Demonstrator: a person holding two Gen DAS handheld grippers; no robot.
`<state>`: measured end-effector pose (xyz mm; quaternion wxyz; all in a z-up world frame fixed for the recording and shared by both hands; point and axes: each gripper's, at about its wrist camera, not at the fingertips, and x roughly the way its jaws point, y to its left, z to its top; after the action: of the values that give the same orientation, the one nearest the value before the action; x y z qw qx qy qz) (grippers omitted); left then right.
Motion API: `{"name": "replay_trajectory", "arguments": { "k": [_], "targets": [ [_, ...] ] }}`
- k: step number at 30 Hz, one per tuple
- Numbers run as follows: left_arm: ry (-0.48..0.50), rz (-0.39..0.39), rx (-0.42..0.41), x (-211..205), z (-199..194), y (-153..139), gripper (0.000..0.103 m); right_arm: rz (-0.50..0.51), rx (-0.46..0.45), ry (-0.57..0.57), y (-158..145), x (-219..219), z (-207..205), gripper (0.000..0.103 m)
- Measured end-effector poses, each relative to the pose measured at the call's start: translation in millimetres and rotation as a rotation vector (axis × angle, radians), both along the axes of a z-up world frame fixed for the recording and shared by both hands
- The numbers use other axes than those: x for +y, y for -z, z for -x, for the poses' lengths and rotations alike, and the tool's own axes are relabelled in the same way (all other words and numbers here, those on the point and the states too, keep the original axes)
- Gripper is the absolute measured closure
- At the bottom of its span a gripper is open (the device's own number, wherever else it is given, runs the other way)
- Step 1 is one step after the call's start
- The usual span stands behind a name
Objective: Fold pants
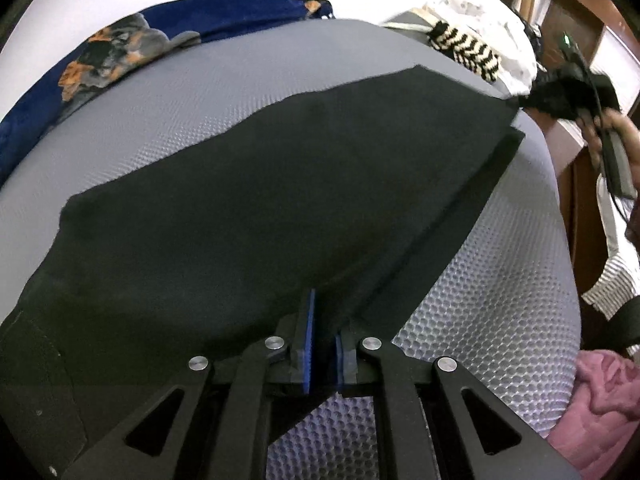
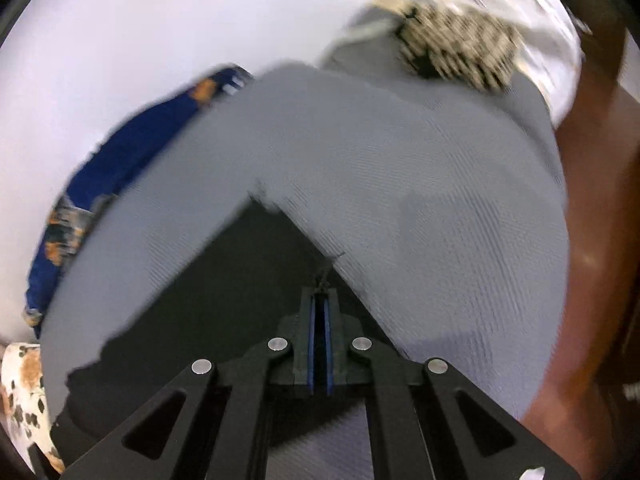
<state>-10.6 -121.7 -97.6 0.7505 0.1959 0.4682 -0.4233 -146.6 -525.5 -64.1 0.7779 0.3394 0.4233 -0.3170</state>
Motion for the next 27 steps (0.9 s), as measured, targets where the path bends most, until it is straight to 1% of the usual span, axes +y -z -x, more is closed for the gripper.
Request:
{"name": "replay_trajectory", "arguments": {
  "k": [3,4,7,10,12,13,14,15,16,17,18,19,23,25,27],
  "targets": [
    [0.022,-0.020,0.009,-1.4,0.3,2.8,0.094,-0.013,0.039,0.014,25.1,-0.6,12.0,0.100],
    [0.032,-0.028,-0.001,-2.2,2.0,2.1,0.094,-0.015,0.041,0.018,27.7,-0.6,13.0,0.100],
    [0.054,-0.021,-0.032,-0.9,8.0,-1.4,0.094,0.001,0.029,0.017,24.5,0.6,15.1,0.100],
    [0.061,-0.035,-0.013,-2.7,7.1,5.6,0.094,0.027,0.041,0.001,20.2,3.1,15.4,0.100],
    [0.063,-0.032,-0.006,-3.6,6.4,7.8,0.094,0.012,0.071,-0.001,30.4,1.2,13.7,0.100],
    [0.067,-0.031,0.000,-3.2,6.3,7.7,0.088,0.010,0.081,-0.005,34.0,2.6,11.0,0.100],
    [0.065,-0.022,0.019,-2.3,5.3,7.1,0.084,0.022,0.082,-0.006,33.3,3.5,10.2,0.100],
    [0.059,-0.013,0.034,-1.5,4.3,6.7,0.083,0.026,0.097,-0.017,32.5,4.6,7.3,0.097],
    [0.057,-0.007,0.044,-1.2,3.6,6.0,0.079,0.026,0.112,-0.028,31.8,5.7,4.5,0.090],
    [0.056,0.000,0.053,-0.2,3.4,4.4,0.071,0.025,0.119,-0.042,29.9,7.6,2.4,0.083],
    [0.050,0.007,0.058,1.4,3.7,2.2,0.066,0.030,0.119,-0.042,25.9,9.9,2.3,0.071],
    [0.043,0.018,0.063,3.5,3.9,-1.2,0.058,0.037,0.121,-0.039,23.0,11.3,2.6,0.066],
    [0.024,0.134,0.075,24.1,3.3,-24.6,0.050,0.076,0.108,-0.032,2.8,15.7,5.7,0.066],
    [-0.021,0.185,0.057,39.6,-2.3,-35.7,0.047,0.116,0.101,-0.050,-10.4,20.8,-0.5,0.066],
    [-0.105,0.218,0.028,58.1,-14.9,-42.8,0.046,0.147,0.077,-0.118,-23.5,32.6,-17.7,0.066]
  ]
}}
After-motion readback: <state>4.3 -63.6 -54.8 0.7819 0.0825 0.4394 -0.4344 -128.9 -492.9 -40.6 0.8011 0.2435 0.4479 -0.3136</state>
